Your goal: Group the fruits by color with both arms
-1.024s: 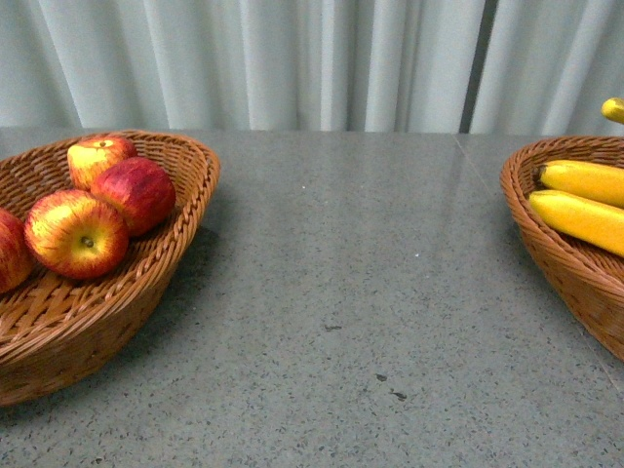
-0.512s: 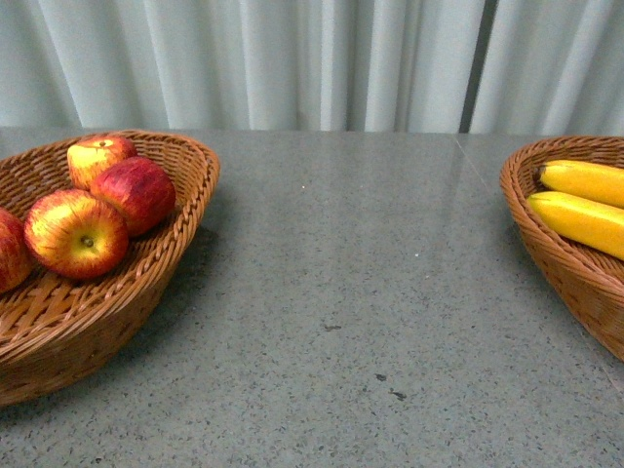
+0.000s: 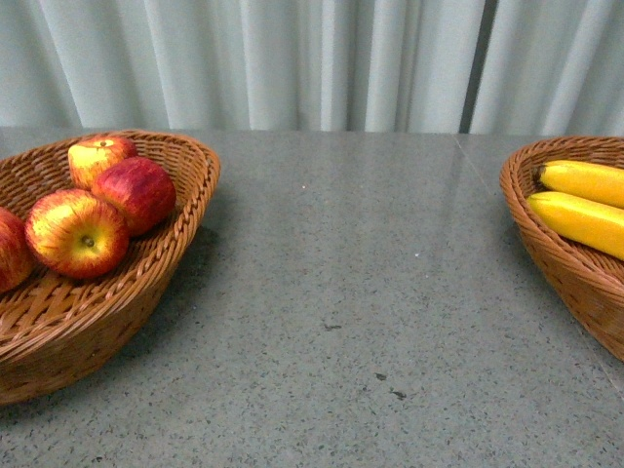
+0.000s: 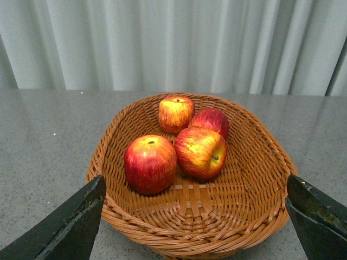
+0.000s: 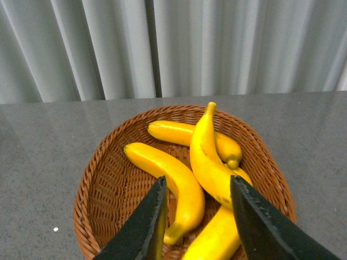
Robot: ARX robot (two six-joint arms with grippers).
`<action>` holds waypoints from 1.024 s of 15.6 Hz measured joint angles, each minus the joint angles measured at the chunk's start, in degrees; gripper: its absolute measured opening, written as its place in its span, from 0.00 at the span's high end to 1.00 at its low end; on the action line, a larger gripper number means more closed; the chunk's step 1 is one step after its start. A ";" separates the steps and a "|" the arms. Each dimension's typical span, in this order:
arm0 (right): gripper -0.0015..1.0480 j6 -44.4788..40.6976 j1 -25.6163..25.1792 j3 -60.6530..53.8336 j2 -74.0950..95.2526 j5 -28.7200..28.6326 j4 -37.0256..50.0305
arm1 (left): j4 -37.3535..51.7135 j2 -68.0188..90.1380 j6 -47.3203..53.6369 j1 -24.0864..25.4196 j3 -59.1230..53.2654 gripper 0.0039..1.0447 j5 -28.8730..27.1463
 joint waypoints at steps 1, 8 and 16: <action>0.71 -0.26 -0.48 -3.87 -5.95 -0.02 -1.09 | 0.00 0.00 0.00 0.00 0.00 0.06 0.04; 0.98 -0.90 17.27 -9.55 -17.79 17.44 -5.27 | 0.00 0.00 0.00 -0.02 0.00 0.06 -0.04; 0.98 -0.94 19.10 -12.13 -28.52 18.95 -13.09 | 0.00 0.00 0.00 0.04 0.00 0.06 0.02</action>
